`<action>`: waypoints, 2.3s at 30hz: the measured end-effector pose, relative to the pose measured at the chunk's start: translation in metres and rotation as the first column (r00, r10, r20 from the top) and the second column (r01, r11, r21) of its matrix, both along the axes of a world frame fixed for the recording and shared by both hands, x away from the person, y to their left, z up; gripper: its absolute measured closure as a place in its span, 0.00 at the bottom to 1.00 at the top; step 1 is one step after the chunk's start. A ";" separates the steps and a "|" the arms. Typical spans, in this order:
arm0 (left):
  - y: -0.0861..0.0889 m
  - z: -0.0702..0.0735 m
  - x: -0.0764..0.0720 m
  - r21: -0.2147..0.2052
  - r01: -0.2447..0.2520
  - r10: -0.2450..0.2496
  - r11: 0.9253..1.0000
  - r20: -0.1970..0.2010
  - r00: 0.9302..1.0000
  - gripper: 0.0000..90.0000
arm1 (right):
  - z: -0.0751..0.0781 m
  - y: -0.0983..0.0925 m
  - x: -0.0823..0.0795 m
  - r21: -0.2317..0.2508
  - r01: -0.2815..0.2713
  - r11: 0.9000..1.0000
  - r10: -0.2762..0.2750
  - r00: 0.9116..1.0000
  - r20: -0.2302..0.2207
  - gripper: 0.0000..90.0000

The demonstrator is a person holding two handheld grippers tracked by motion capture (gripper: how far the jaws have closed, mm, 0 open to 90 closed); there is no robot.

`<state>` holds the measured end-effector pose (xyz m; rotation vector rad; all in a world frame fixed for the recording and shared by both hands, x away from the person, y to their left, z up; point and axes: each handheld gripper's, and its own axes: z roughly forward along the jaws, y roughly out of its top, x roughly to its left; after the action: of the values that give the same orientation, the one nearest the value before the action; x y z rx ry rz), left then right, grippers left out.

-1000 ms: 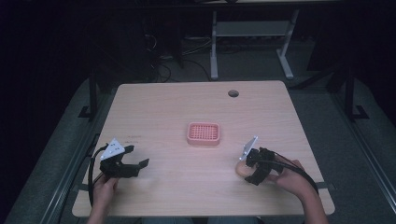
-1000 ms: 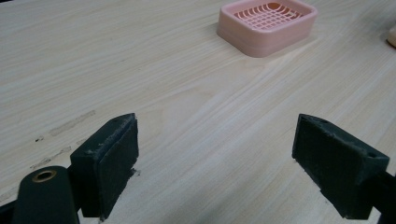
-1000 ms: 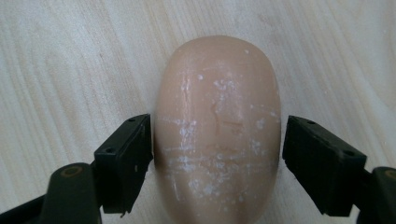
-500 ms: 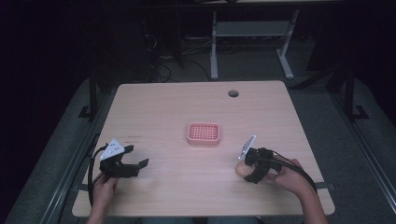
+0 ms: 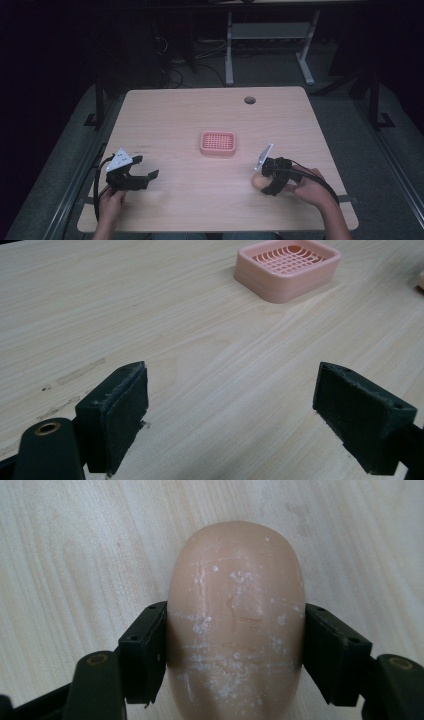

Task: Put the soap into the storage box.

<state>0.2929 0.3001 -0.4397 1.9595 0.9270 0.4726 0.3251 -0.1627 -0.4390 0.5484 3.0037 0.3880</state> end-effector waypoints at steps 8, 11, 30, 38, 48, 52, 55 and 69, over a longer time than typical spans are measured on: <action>0.000 0.000 0.000 -0.004 -0.002 0.002 1.000 0.000 1.000 0.16 | 0.009 0.006 0.005 0.023 -0.019 1.000 0.019 1.000 0.001 0.35; 0.000 0.000 0.001 -0.011 -0.008 0.008 1.000 -0.006 1.000 0.16 | 0.014 0.009 0.008 0.034 -0.024 0.999 0.024 1.000 0.009 0.35; 0.001 0.000 0.001 -0.028 -0.016 0.016 0.999 -0.002 1.000 0.16 | 0.023 0.024 0.034 0.069 -0.037 0.997 0.038 0.999 -0.005 0.35; 0.001 0.000 0.001 -0.029 -0.016 0.016 0.999 0.000 1.000 0.16 | 0.029 0.031 0.039 0.054 -0.049 0.997 0.049 0.999 0.010 0.35; 0.001 0.000 0.001 -0.033 -0.017 0.017 0.999 0.003 1.000 0.16 | 0.037 0.041 0.048 0.057 -0.072 0.996 0.071 0.997 0.025 0.35; 0.002 0.001 0.001 -0.029 -0.016 0.016 0.999 0.002 1.000 0.16 | 0.042 0.043 0.052 0.083 -0.074 0.994 0.072 0.997 0.023 0.35; 0.001 0.000 0.001 -0.032 -0.017 0.017 0.999 0.003 1.000 0.16 | 0.045 0.047 0.054 0.083 -0.079 0.993 0.077 0.997 0.029 0.35; 0.002 0.001 0.001 -0.033 -0.017 0.017 0.999 0.006 1.000 0.16 | 0.049 0.063 0.069 0.075 -0.103 0.992 0.102 0.995 0.013 0.35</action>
<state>0.2939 0.3018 -0.4389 1.9212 0.9427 0.4704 0.3945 -0.0999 -0.3902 0.3971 3.0271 0.5118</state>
